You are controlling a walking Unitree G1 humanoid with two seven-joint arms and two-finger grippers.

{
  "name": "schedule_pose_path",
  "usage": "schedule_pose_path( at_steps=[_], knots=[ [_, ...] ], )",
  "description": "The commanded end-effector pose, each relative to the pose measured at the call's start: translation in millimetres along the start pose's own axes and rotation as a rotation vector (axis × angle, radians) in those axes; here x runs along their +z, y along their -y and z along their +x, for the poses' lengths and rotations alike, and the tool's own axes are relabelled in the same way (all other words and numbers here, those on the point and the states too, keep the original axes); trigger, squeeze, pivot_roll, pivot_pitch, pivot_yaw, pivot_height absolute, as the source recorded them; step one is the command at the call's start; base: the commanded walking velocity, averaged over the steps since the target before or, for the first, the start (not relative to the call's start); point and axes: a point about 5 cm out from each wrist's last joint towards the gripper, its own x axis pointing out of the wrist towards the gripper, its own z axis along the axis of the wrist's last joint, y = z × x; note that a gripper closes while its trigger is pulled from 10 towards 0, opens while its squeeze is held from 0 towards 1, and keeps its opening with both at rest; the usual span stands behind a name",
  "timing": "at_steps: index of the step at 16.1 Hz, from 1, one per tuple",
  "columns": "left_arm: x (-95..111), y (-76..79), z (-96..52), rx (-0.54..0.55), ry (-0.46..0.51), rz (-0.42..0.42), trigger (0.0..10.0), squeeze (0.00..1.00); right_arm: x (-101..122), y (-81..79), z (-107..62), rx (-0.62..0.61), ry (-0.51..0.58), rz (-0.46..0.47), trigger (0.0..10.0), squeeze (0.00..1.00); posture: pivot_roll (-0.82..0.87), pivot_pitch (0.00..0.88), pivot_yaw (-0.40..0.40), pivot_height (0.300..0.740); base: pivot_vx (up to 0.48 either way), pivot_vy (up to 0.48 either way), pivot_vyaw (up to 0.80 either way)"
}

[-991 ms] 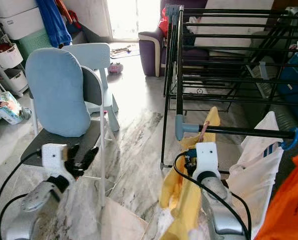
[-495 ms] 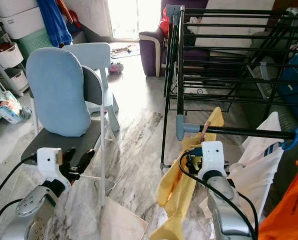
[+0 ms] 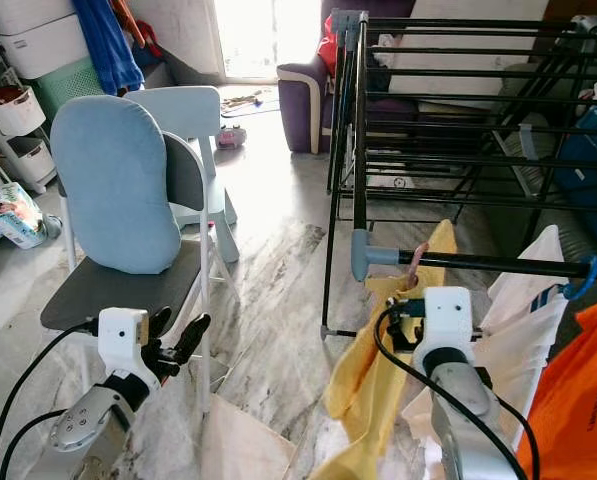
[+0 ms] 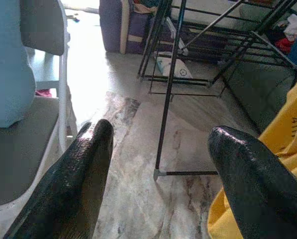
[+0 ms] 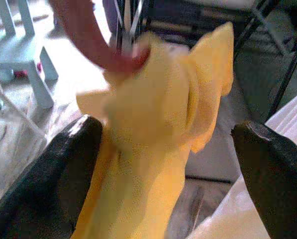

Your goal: Hang hanger

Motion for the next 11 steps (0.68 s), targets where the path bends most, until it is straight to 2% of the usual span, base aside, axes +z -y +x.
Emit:
schedule_pose_path(
  at_steps=[1, 5, 8, 11],
  knots=[
    [5, 0.3, 1.3, 0.003, 0.011, 0.008, 10.0, 0.0, 13, 0.9, -2.4, -0.006, 0.07, 0.008, 10.0, 0.0, -0.15, 0.0, 0.026, 0.74, 0.0, 0.0, 0.0],
    [7, -0.8, 3.7, -0.004, 0.011, 0.023, 10.0, 0.0, 35, -0.5, -15.0, -0.01, 0.208, -0.068, 10.0, 0.0, -0.15, 0.0, 0.04, 0.74, 0.0, 0.0, 0.0],
    [7, -0.2, 5.1, -0.007, 0.007, 0.033, 10.0, 0.0, 23, 9.0, -26.2, -0.056, 0.167, -0.083, 10.0, 0.0, -0.16, 0.0, 0.046, 0.74, 0.0, 0.0, 0.0],
    [8, 2.1, 7.5, -0.018, 0.008, 0.036, 10.0, 0.0, 16, 18.4, -28.3, -0.127, 0.141, -0.186, 10.0, 0.0, -0.16, 0.0, 0.048, 0.74, 0.0, 0.0, 0.0]
  ],
)
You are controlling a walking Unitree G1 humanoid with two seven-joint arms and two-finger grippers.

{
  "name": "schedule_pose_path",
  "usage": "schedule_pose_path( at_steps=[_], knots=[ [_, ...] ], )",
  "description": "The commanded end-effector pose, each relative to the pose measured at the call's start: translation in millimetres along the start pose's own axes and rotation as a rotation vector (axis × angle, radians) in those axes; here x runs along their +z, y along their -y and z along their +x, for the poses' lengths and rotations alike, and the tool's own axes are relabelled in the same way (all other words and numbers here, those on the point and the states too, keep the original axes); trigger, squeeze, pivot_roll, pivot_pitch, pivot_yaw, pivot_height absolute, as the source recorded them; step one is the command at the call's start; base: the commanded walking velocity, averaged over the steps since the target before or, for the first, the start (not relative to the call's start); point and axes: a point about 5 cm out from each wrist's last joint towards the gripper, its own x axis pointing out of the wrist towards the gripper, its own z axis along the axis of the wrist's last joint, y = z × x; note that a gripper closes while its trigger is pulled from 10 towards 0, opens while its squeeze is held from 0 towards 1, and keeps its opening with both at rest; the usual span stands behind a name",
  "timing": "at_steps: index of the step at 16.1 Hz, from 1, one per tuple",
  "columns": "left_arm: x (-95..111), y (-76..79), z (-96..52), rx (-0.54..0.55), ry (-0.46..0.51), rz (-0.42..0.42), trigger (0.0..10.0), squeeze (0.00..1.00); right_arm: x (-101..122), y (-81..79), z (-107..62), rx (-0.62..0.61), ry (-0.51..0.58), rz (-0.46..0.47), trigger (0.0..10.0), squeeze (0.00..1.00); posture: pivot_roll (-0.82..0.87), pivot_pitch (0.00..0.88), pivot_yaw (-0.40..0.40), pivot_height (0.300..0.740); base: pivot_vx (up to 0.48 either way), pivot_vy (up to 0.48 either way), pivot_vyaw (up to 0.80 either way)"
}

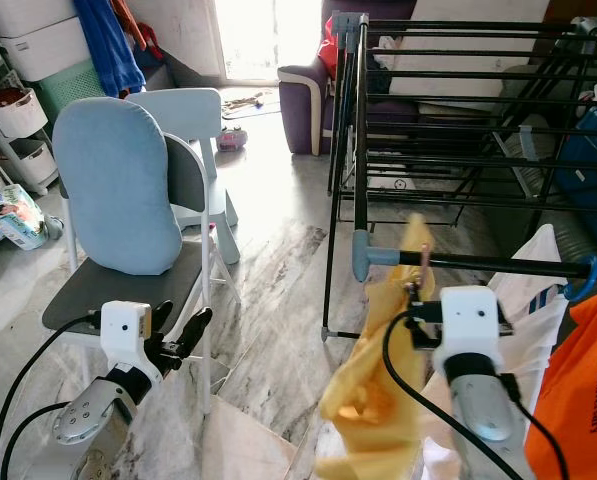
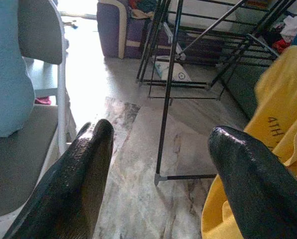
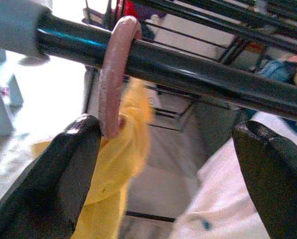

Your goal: Hang hanger

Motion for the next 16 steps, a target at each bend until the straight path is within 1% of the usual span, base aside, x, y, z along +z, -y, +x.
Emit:
schedule_pose_path(
  at_steps=[1, 2, 3, 4, 6, 7, 9, 10, 11, 12, 16],
  knots=[
    [2, -0.3, 2.9, -0.002, -0.002, 0.014, 10.0, 0.0, -4, 5.3, -1.0, -0.043, -0.026, -0.023, 10.0, 0.0, -0.16, 0.0, 0.048, 0.74, 0.0, 0.0, 0.0],
    [2, 0.2, 3.7, -0.004, -0.002, 0.015, 10.0, 0.0, -9, 12.3, -1.7, -0.097, -0.053, -0.074, 10.0, 0.0, -0.16, 0.0, 0.047, 0.74, 0.0, 0.0, 0.0],
    [3, 0.3, 3.8, -0.004, -0.002, 0.015, 10.0, 0.0, -11, 14.8, -2.1, -0.114, -0.06, -0.092, 10.0, 0.0, -0.16, 0.0, 0.047, 0.74, 0.0, 0.0, 0.0],
    [2, 0.5, 3.7, -0.006, -0.004, 0.014, 10.0, 0.0, -15, 22.3, -2.9, -0.159, -0.086, -0.107, 10.0, 0.0, -0.16, 0.0, 0.045, 0.74, 0.0, 0.0, 0.0],
    [1, 0.5, 3.9, -0.007, -0.008, 0.012, 10.0, 0.0, -19, 28.1, -2.5, -0.18, -0.097, -0.102, 10.0, 0.0, -0.16, 0.0, 0.045, 0.74, 0.0, 0.0, 0.0],
    [1, 0.5, 4.2, -0.009, -0.009, 0.009, 10.0, 0.0, -16, 24.2, -0.9, -0.151, -0.073, -0.087, 10.0, 0.0, -0.16, 0.0, 0.046, 0.74, 0.0, 0.0, 0.0],
    [0, 0.4, 4.7, -0.01, -0.011, 0.007, 10.0, 0.0, -14, 18.7, 0.3, -0.119, -0.06, -0.064, 10.0, 0.0, -0.16, 0.0, 0.046, 0.74, 0.0, 0.0, 0.0],
    [0, 0.3, 5.3, -0.01, -0.012, 0.003, 10.0, 0.0, -13, 12.0, 0.7, -0.079, -0.052, -0.033, 10.0, 0.0, -0.16, 0.0, 0.045, 0.74, 0.0, 0.0, 0.0],
    [0, 0.2, 6.0, -0.011, -0.013, -0.003, 10.0, 0.0, -10, 1.9, 0.8, -0.023, -0.033, -0.003, 10.0, 0.0, -0.16, 0.0, 0.044, 0.74, 0.0, 0.0, 0.0],
    [-1, 0.2, 6.4, -0.011, -0.013, -0.004, 10.0, 0.0, -9, -1.6, 0.7, -0.006, -0.024, 0.003, 10.0, 0.0, -0.16, 0.0, 0.043, 0.74, 0.0, 0.0, 0.0],
    [-1, -0.8, 7.2, -0.011, -0.013, -0.002, 10.0, 0.0, -8, -3.4, 0.4, -0.004, -0.01, -0.028, 10.0, 0.0, -0.16, 0.0, 0.043, 0.74, 0.0, 0.0, 0.0]
  ],
)
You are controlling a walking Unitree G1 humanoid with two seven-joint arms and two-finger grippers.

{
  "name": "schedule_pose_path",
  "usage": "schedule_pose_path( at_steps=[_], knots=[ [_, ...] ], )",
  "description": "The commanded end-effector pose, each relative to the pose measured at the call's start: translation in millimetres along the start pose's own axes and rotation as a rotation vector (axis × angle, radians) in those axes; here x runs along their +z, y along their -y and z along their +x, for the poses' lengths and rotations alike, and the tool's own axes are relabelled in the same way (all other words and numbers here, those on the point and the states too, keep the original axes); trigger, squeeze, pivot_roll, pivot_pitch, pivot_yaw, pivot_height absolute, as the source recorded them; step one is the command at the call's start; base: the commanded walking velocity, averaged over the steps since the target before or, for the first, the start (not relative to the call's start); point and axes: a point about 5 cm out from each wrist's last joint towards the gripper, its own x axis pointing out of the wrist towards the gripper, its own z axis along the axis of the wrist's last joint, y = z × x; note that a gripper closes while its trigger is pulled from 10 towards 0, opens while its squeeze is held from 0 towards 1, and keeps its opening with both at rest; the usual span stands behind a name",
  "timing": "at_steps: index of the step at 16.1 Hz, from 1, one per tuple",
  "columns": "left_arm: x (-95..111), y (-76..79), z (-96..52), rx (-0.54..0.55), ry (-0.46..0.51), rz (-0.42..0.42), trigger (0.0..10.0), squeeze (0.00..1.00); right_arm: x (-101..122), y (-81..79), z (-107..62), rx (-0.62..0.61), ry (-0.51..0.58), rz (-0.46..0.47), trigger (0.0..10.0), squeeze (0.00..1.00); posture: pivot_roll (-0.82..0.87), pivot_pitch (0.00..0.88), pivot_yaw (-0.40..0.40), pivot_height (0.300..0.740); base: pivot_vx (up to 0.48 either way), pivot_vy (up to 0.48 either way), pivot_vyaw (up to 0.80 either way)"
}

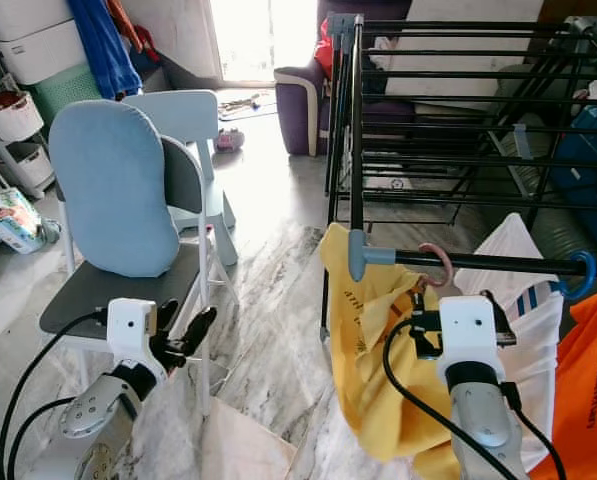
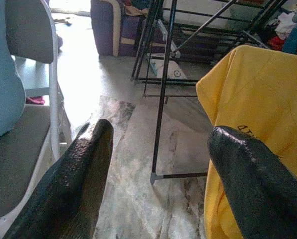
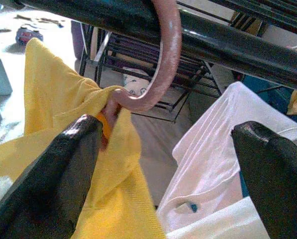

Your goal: Hang hanger

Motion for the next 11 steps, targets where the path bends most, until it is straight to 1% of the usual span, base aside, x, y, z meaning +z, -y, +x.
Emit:
schedule_pose_path(
  at_steps=[1, 3, 4, 5, 6, 7, 8, 9, 10, 11],
  knots=[
    [0, -1.4, 1.9, -0.004, -0.004, 0.004, 10.0, 0.0, -2, 4.0, 2.5, -0.03, -0.025, 0.02, 10.0, 0.0, -0.16, 0.0, 0.043, 0.74, 0.0, 0.0, 0.0],
    [0, -1.2, 2.2, -0.008, -0.005, 0.005, 10.0, 0.0, -12, 6.5, 3.9, -0.04, -0.098, 0.082, 10.0, 0.0, -0.16, 0.0, 0.045, 0.74, 0.0, 0.0, 0.0],
    [0, -0.9, 2.3, -0.009, -0.006, 0.006, 10.0, 0.0, -22, -0.8, 3.5, 0.013, -0.176, 0.171, 10.0, 0.0, -0.16, 0.0, 0.046, 0.74, 0.0, 0.0, 0.0],
    [0, -0.7, 2.3, -0.01, -0.007, 0.006, 10.0, 0.0, -26, -6.1, 2.4, 0.048, -0.211, 0.213, 10.0, 0.0, -0.16, 0.0, 0.046, 0.74, 0.0, 0.0, 0.0],
    [0, -0.5, 2.1, -0.012, -0.009, 0.006, 10.0, 0.0, -32, -21.3, -1.6, 0.15, -0.28, 0.288, 10.0, 0.0, -0.16, 0.0, 0.047, 0.74, 0.0, 0.0, 0.0],
    [0, -0.4, 1.8, -0.013, -0.01, 0.005, 10.0, 0.0, -33, -34.1, -6.3, 0.239, -0.33, 0.32, 10.0, 0.0, -0.16, 0.0, 0.046, 0.74, 0.0, 0.0, 0.0],
    [-1, -0.1, 1.5, -0.013, -0.011, 0.005, 10.0, 0.0, -29, -41.7, -8.7, 0.288, -0.313, 0.344, 10.0, 0.0, -0.16, 0.0, 0.045, 0.74, 0.0, 0.0, 0.0],
    [-1, 0.0, 1.5, -0.013, -0.011, 0.005, 10.0, 0.0, -27, -44.6, -9.5, 0.309, -0.303, 0.353, 10.0, 0.0, -0.16, 0.0, 0.045, 0.74, 0.0, 0.0, 0.0],
    [-1, 0.0, 1.3, -0.011, -0.011, 0.002, 10.0, 0.0, -19, -52.1, -12.1, 0.394, -0.277, 0.359, 10.0, 0.0, -0.16, 0.0, 0.044, 0.74, 0.0, 0.0, 0.0],
    [-1, 0.2, 1.1, -0.01, -0.01, -0.001, 10.0, 0.0, -17, -51.6, -12.3, 0.404, -0.269, 0.341, 10.0, 0.0, -0.16, 0.0, 0.044, 0.74, 0.0, 0.0, 0.0]
  ],
)
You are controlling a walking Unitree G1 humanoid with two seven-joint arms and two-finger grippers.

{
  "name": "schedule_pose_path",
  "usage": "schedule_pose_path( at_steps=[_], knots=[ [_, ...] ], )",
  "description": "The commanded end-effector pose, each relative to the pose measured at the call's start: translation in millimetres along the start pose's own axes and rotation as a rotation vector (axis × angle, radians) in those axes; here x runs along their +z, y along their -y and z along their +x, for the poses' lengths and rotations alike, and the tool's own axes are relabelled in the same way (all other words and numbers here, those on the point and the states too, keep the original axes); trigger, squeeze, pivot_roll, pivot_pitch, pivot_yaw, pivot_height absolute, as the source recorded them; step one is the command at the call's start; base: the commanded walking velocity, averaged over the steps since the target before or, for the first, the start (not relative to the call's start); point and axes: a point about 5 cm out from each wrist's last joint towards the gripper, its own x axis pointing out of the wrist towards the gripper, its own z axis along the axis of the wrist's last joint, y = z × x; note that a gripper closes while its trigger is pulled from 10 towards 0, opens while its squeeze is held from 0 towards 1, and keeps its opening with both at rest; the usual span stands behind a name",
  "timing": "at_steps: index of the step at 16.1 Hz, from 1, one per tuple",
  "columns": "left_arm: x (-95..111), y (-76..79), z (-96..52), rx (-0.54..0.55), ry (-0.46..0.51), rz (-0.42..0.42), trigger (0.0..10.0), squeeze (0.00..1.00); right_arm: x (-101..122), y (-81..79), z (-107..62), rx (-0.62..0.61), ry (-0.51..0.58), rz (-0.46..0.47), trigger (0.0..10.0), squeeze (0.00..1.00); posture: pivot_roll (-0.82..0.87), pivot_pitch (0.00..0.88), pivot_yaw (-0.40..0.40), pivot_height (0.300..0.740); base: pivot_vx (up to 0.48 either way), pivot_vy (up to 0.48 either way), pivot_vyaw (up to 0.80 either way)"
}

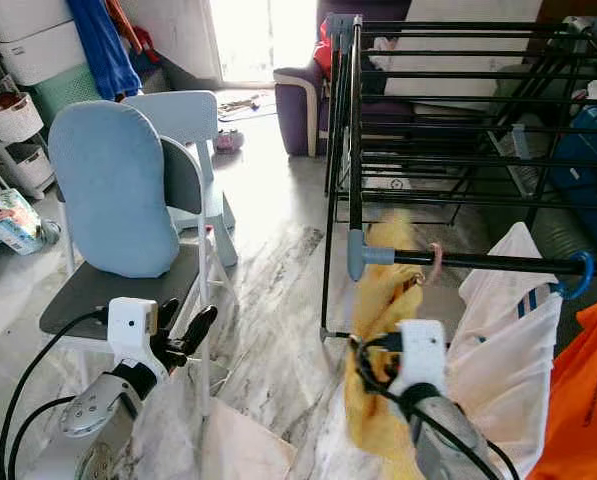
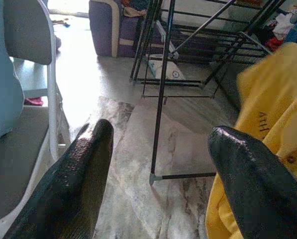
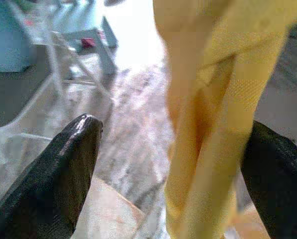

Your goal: Hang hanger

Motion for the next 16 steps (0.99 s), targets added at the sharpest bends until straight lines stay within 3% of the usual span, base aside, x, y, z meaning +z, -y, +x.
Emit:
schedule_pose_path(
  at_steps=[1, 5, 11, 16],
  knots=[
    [-1, -0.3, 0.5, -0.005, -0.012, 0.0, 10.0, 0.0, 6, 3.0, -1.8, -0.016, 0.026, -0.051, 10.0, 0.0, -0.16, 0.0, 0.044, 0.74, 0.0, 0.0, 0.0],
    [-1, 0.1, 0.5, -0.006, -0.011, 0.008, 10.0, 0.0, 27, 25.9, -6.4, -0.205, 0.136, -0.206, 10.0, 0.0, -0.16, 0.0, 0.044, 0.74, 0.0, 0.0, 0.0],
    [-1, 0.0, 1.2, -0.002, -0.014, 0.01, 10.0, 0.0, 38, 19.8, -9.0, -0.215, 0.226, -0.226, 10.0, 0.0, -0.16, 0.0, 0.046, 0.74, 0.0, 0.0, 0.0],
    [-1, -0.3, 2.6, -0.002, -0.019, 0.012, 10.0, 0.0, 40, 18.7, -6.6, -0.224, 0.248, -0.243, 10.0, 0.0, -0.16, 0.0, 0.048, 0.74, -0.291, 0.0, 0.0]
  ],
)
